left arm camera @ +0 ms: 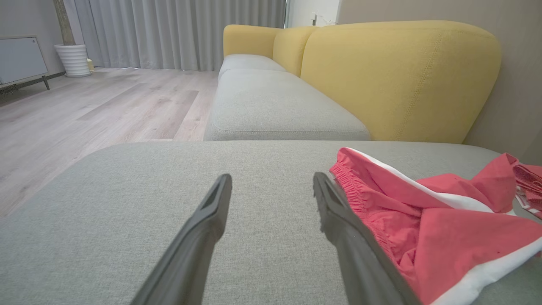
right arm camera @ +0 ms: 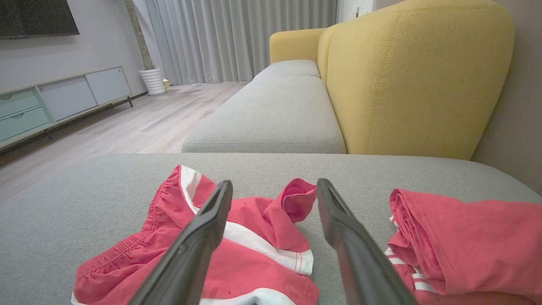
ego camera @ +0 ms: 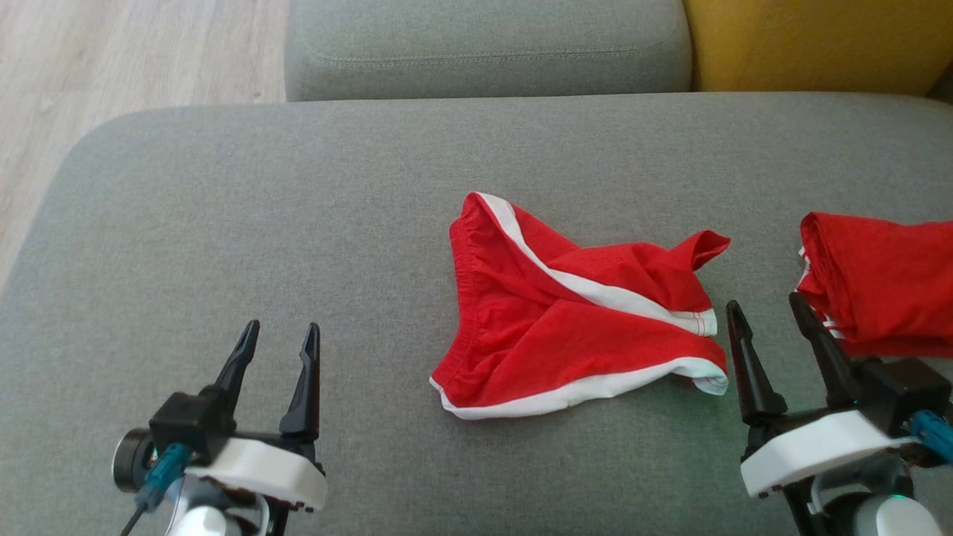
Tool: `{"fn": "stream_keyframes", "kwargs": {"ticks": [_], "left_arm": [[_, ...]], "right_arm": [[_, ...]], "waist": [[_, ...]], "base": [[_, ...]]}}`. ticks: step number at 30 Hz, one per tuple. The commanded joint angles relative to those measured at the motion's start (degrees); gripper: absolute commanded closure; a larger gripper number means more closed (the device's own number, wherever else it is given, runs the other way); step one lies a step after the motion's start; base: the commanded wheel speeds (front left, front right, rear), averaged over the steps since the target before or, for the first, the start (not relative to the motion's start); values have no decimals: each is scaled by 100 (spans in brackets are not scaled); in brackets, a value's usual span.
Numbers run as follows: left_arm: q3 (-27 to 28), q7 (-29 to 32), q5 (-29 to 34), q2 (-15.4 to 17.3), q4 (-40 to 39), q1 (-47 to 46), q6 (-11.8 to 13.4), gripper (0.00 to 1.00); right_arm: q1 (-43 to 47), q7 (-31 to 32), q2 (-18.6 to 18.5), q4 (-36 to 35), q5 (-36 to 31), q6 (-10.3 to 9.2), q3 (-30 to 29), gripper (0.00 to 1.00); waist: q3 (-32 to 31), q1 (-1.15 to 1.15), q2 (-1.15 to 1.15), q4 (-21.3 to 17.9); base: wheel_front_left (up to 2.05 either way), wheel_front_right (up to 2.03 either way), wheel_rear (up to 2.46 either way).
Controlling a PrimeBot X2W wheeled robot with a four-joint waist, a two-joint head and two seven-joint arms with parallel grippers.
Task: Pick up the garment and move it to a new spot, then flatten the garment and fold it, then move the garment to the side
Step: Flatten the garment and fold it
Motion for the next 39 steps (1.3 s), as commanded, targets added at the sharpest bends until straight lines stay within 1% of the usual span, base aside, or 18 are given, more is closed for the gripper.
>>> {"fn": "stream_keyframes", "kwargs": {"ticks": [1, 4, 6, 8, 11, 14, 17, 22, 23, 24, 28, 33, 34, 37, 39], "left_arm": [[180, 3, 42, 100, -209, -219, 12, 0], [81, 39, 53, 116, -218, -311, -69, 0], [-56, 126, 41, 100, -200, -435, -208, 0], [-248, 290, -8, 64, -150, -602, -423, 0], [-569, 694, -158, 5, 76, -852, -816, 0], [-837, 1049, -351, -38, 376, -1088, -1074, 0], [-1081, 1338, -592, -16, 705, -1301, -1216, 0], [-1409, 1600, -1019, 79, 1188, -1619, -1288, 0], [-1557, 1626, -1161, 140, 1314, -1741, -1295, 51], [-1644, 1620, -1297, 155, 1331, -1785, -1297, 100], [-1843, 1395, -1566, 352, 1277, -1897, -1299, 100], [-1759, 1037, -1730, 552, 984, -1697, -1287, 100], [-1759, 1037, -1730, 552, 984, -1697, -1287, 100], [-1631, 901, -1838, 638, 679, -1415, -1170, 100], [-1562, 867, -1886, 703, 435, -1199, -1043, 100]], "right_arm": [[-107, -45, -29, -200, 21, -5, 128, 0], [-127, -32, -28, -180, 50, -5, 125, 0], [-145, -25, -28, -168, 70, -5, 129, 0], [-174, -21, -28, -155, 72, -5, 142, 0], [-220, -18, -28, -127, 76, -5, 186, 0], [-273, -23, -28, -95, 88, -5, 240, 0], [-317, -27, -28, -69, 109, -5, 272, 0], [-374, -59, -28, -29, 132, -5, 264, 0], [-395, -71, -28, -13, 138, -5, 273, 0], [-402, -76, -28, -5, 140, -5, 274, 0], [-402, -96, -28, 19, 166, -5, 240, 0], [-357, -125, -28, 29, 206, -5, 114, 0], [-357, -125, -28, 29, 206, -5, 114, 0], [-333, -131, -28, 23, 237, -5, 43, 0], [-319, -127, -28, 18, 262, -5, 3, 0]], "waist": [[12, 0, 0, 9], [77, 0, 0, 27], [136, 0, 0, 29], [208, 0, 0, 14], [312, 0, 0, -57], [427, 0, 0, -160], [535, 0, 0, -267], [666, 0, 0, -376], [696, 0, 0, -407], [707, 0, 0, -417], [721, 0, 0, -423], [712, 0, 0, -324], [712, 0, 0, -324], [691, 0, 0, -229], [678, 0, 0, -160]], "base": [[0, 0, 0], [0, 0, 0], [0, 0, 0], [0, 0, 0], [0, 0, 0], [0, 0, 0], [0, 0, 0], [0, 0, 0], [0, 0, 0], [0, 0, 0], [0, 0, 0], [0, 0, 0], [0, 0, 0], [0, 0, 0], [0, 0, 0]]}}
